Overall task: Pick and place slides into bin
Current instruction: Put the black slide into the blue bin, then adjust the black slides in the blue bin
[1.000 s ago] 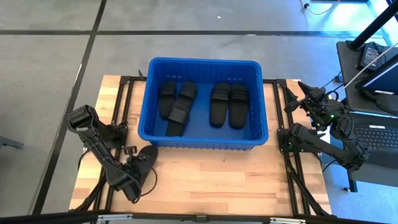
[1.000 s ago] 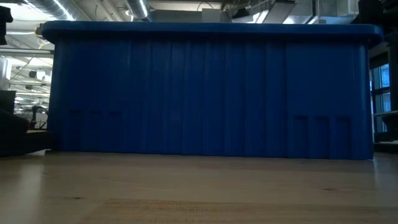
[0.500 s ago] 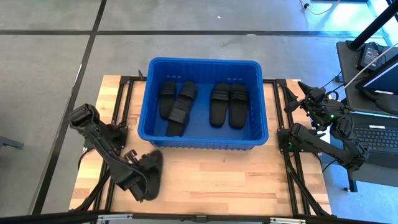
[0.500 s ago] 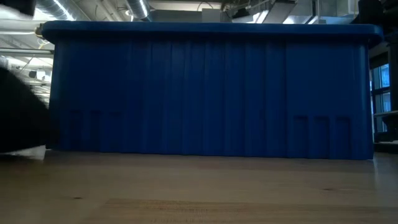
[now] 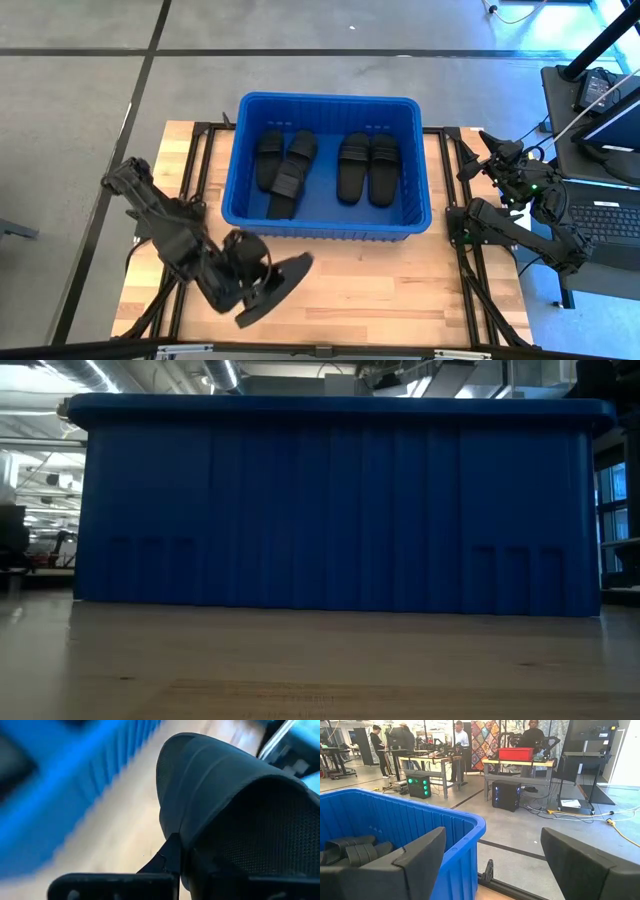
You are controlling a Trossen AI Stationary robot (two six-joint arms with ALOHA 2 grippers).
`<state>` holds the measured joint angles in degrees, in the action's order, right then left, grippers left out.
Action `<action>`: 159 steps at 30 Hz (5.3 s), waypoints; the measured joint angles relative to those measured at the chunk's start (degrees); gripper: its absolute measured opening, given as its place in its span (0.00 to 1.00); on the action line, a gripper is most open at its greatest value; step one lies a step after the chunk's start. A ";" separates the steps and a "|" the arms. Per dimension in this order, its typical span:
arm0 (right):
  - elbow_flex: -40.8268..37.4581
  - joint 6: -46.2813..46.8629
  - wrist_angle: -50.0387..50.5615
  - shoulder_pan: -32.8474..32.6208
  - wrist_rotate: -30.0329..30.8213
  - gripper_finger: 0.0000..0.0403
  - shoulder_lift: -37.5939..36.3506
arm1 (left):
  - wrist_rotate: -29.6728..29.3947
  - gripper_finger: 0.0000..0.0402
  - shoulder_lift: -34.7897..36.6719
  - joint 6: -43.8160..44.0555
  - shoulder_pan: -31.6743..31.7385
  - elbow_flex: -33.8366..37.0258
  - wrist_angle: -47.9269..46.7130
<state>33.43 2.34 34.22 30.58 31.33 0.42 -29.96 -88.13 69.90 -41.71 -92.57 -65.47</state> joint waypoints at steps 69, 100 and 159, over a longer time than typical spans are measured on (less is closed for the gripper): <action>0.00 0.00 0.01 0.00 0.19 0.81 0.01 | -12.08 0.01 0.19 -58.10 49.90 35.89 2.94; -0.02 -0.10 0.01 0.00 0.19 0.81 0.00 | -1.07 0.40 0.01 -58.55 51.08 34.63 3.29; -0.02 -0.17 -0.02 0.00 0.20 0.81 0.01 | 52.02 0.42 -7.99 -84.67 73.19 16.82 19.90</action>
<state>33.41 2.17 34.20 30.59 31.52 0.43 22.07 -96.11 -14.77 31.48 -75.75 -45.57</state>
